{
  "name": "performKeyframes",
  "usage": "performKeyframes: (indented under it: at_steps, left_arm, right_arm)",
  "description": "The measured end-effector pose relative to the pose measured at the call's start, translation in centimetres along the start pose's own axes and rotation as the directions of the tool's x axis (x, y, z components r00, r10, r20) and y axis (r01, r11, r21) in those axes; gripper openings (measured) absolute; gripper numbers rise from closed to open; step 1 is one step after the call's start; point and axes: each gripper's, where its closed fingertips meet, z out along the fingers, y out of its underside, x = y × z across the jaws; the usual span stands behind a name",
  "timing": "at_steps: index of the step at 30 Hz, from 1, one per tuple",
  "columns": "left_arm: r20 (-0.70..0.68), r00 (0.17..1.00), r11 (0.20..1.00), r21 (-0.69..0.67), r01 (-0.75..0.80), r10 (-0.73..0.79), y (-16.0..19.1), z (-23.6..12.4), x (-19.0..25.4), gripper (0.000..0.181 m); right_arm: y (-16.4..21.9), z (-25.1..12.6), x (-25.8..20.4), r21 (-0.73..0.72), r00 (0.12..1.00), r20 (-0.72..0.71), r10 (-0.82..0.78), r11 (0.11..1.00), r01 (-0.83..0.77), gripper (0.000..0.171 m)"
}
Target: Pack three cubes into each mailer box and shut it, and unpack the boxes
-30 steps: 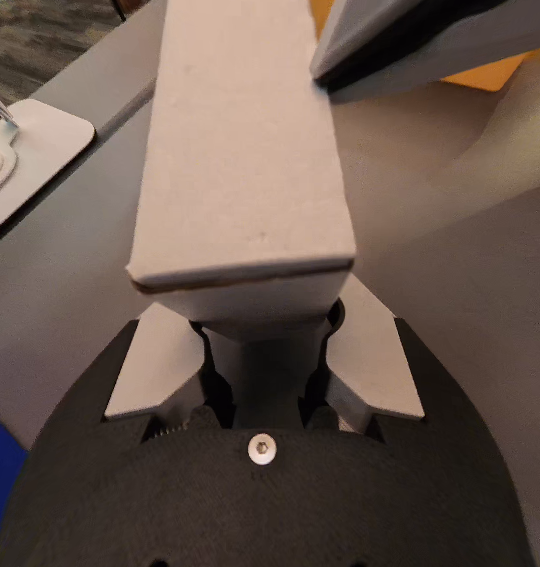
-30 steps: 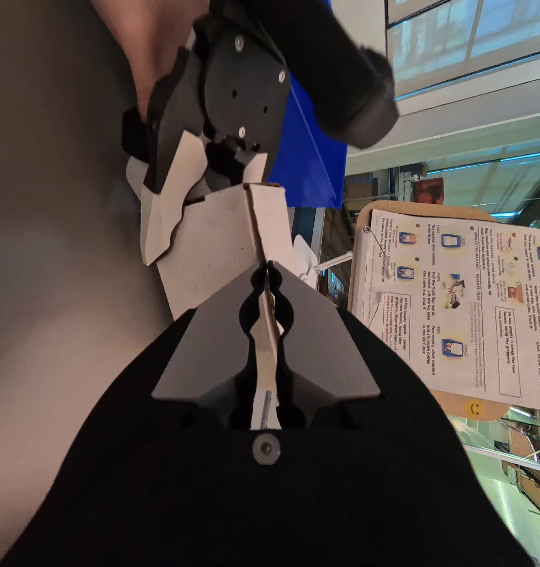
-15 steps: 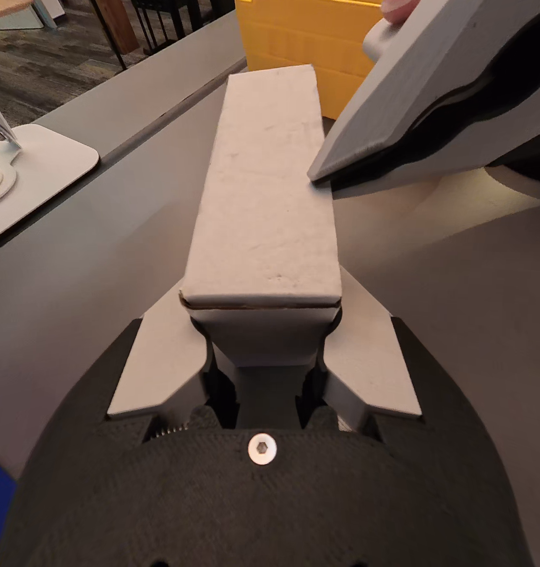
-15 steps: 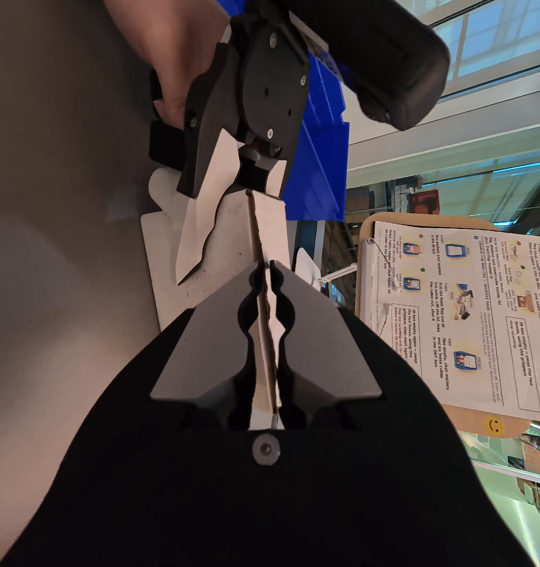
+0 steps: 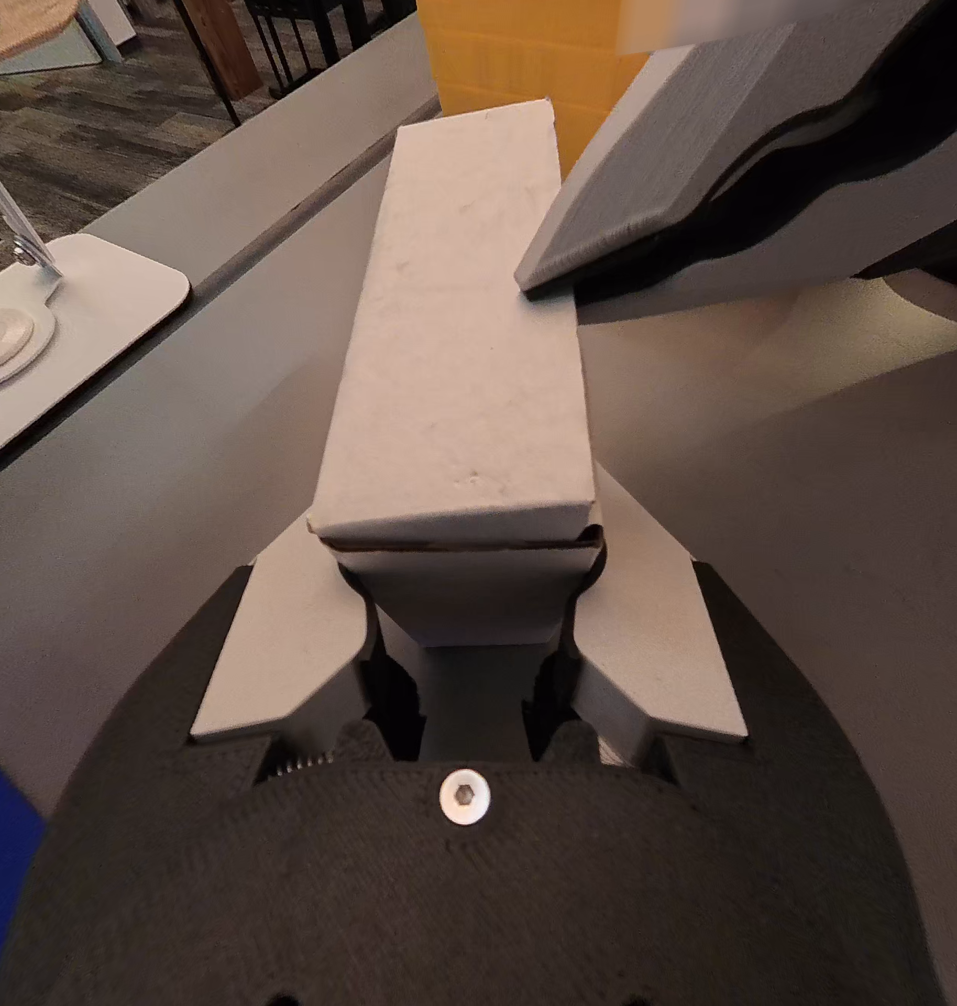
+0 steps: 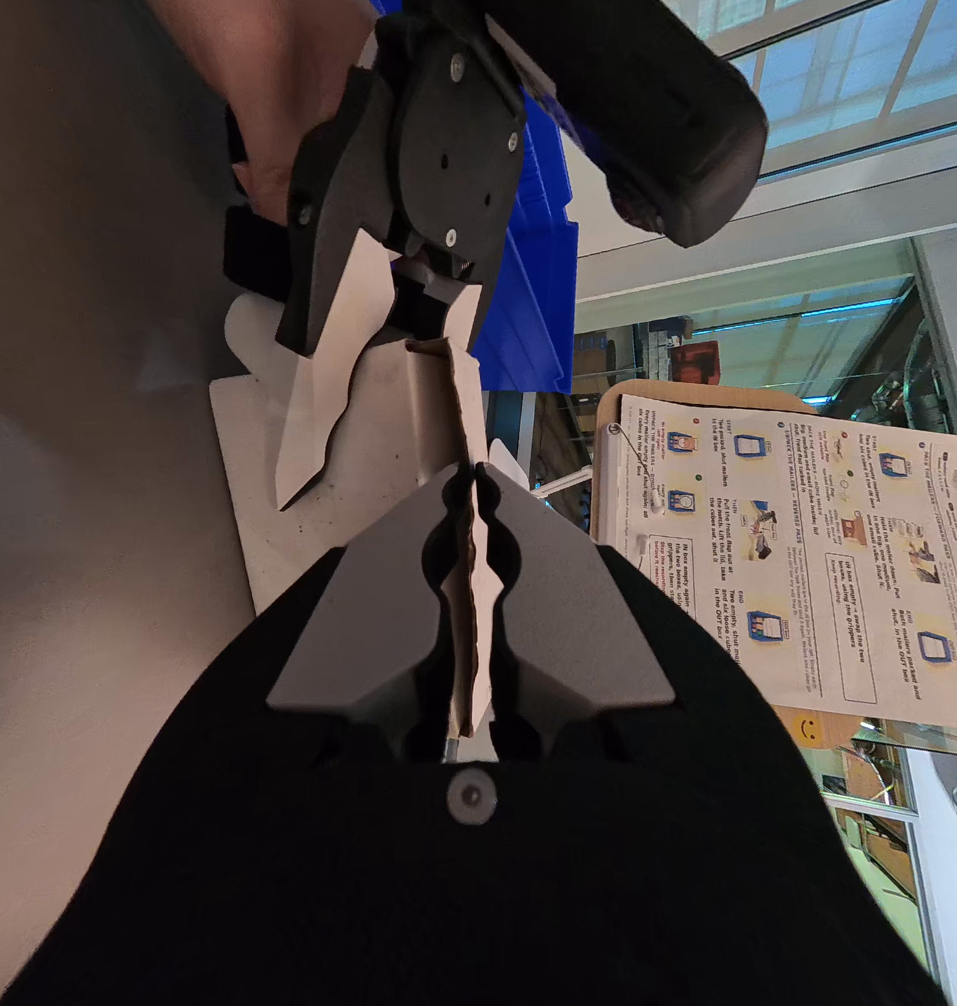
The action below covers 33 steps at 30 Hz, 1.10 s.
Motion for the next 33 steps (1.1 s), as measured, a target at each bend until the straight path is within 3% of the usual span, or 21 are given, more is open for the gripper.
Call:
performKeyframes:
  at_steps: [3,6,9,14,20,24,27,31,33]
  left_arm:
    - [0.006,1.0,1.0,-0.002,-0.031,0.031,-0.1,0.0,0.2,0.074]
    - [0.008,0.999,0.999,0.002,-0.051,0.051,-0.2,0.0,0.4,0.074]
    - [0.026,0.989,0.989,0.006,-0.146,0.146,-0.4,-0.1,1.0,0.074]
    - [0.072,0.964,0.966,-0.006,-0.258,0.258,-0.5,-0.2,1.6,0.074]
    - [0.093,0.928,0.932,-0.014,-0.361,0.361,-0.5,-0.3,2.2,0.074]
    - [0.141,0.864,0.875,-0.036,-0.483,0.483,-0.6,-0.3,2.9,0.074]
    - [0.147,0.847,0.858,-0.042,-0.511,0.511,-0.6,-0.2,3.2,0.074]
    - [0.149,0.835,0.848,-0.045,-0.529,0.529,-0.5,-0.3,3.3,0.074]
    - [0.154,0.826,0.839,-0.049,-0.543,0.543,-0.5,-0.3,3.3,0.074]
  right_arm:
    - [-0.2,-0.3,1.4,0.008,0.998,-0.063,0.017,1.0,-0.017,0.002]
    - [-0.1,-0.7,1.3,0.026,0.997,-0.002,0.077,0.997,-0.077,0.005]
    - [1.4,-0.5,0.7,-0.031,0.998,0.025,0.058,0.998,-0.058,0.023]
    - [1.6,-1.1,0.0,-0.046,0.992,0.111,0.067,0.997,-0.062,0.007]
    - [1.1,-2.4,-0.3,-0.126,0.966,0.225,0.127,0.987,-0.1,0.005]
    - [0.6,-3.9,-0.8,-0.177,0.901,0.333,0.278,0.957,-0.229,0.005]
    - [0.6,-4.2,-0.8,-0.171,0.907,0.334,0.257,0.963,-0.209,0.002]
    - [2.2,-4.9,-0.6,-0.238,0.911,0.321,0.259,0.953,-0.187,0.024]
    - [2.9,-5.8,-0.7,-0.259,0.889,0.342,0.304,0.94,-0.221,0.025]
